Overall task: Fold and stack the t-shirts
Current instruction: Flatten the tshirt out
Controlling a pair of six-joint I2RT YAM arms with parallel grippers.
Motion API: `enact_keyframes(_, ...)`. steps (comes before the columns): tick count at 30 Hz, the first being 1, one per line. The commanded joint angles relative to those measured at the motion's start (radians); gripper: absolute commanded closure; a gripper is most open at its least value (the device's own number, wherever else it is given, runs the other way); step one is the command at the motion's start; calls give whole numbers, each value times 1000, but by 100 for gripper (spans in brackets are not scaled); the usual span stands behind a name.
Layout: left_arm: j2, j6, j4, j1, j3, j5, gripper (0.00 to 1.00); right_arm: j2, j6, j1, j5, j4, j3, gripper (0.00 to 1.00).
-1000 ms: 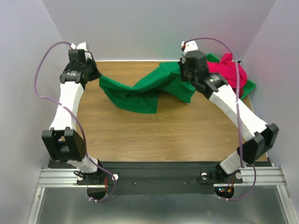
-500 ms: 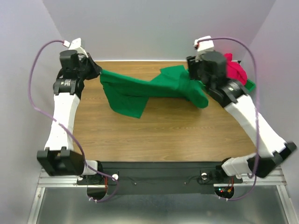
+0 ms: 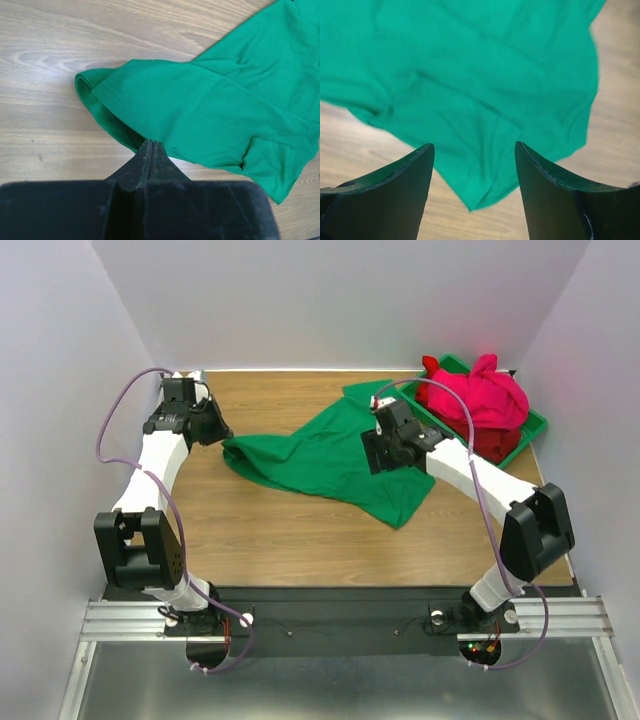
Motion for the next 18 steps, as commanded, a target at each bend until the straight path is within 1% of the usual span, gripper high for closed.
enact_keyframes(1,-34,17,50,5,-31,29,100,-78,76,1,-51,20,-92,28)
enact_keyframes(5,-28,23,52,5,-43,34,100,-66,116,-3,-31,45,-172,28)
enact_keyframes(13,-29,12,93,5,-107,40,100,25,186,-54,-58,142,-192,28)
enact_keyframes(18,-16,28,82,5,-111,46,100,42,216,-79,-103,210,-247,28)
